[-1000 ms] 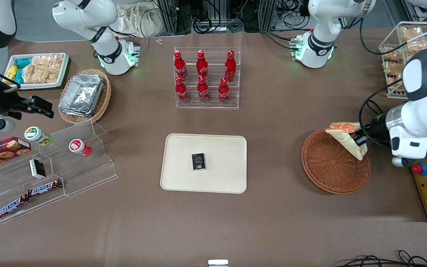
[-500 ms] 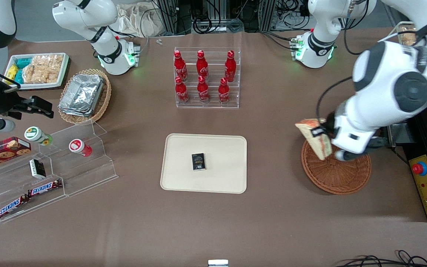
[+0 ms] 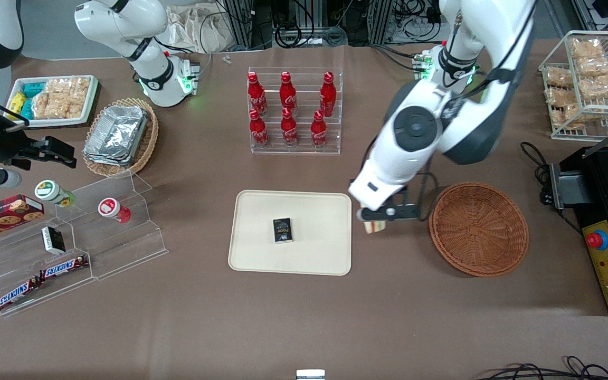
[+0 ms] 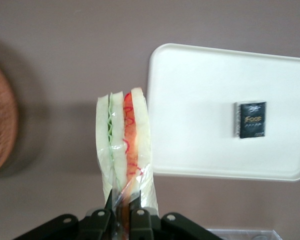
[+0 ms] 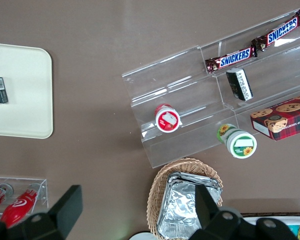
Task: Place sandwich from basket to tray
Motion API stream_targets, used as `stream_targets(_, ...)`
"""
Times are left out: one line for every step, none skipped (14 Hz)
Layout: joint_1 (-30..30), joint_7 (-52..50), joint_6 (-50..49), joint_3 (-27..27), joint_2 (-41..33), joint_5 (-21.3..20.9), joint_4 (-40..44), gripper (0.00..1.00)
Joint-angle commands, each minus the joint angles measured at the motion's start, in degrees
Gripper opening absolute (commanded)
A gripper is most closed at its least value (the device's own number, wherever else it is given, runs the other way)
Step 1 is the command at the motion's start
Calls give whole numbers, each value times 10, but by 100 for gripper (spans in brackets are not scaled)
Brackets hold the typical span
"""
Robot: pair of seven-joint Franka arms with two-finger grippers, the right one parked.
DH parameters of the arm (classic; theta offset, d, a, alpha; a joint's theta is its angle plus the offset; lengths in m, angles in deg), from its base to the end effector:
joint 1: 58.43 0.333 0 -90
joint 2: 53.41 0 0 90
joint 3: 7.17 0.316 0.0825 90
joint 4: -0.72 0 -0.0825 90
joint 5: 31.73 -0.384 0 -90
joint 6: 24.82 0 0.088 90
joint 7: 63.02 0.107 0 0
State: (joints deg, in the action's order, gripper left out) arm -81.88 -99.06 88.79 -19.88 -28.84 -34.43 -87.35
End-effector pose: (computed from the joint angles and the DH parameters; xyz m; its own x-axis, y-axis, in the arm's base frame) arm 0.5641 -0.3828 0.4147 1.0000 0.0002 -0.0060 0.0005 -0.9985 0.0549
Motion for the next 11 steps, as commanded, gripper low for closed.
stream_targets(-25, 10, 55, 4, 55, -26, 20, 7)
stream_targets(-27, 10, 87, 4, 72, -27, 19, 7)
stream_targets(-31, 10, 114, 4, 91, -27, 18, 8)
stream_targets(-36, 10, 130, 4, 108, -27, 18, 8)
stream_targets(-37, 11, 144, 4, 125, -27, 18, 8)
stream_targets(-41, 11, 152, 4, 136, -27, 18, 8)
stream_targets(-48, 11, 162, 4, 144, -32, 18, 8)
stream_targets(-48, 11, 172, 5, 152, -35, 18, 9)
stream_targets(-48, 11, 173, 5, 158, -35, 18, 17)
stream_targets(-48, 10, 173, 4, 161, -34, 16, 22)
stream_targets(-47, 9, 174, 4, 160, -30, 11, 46)
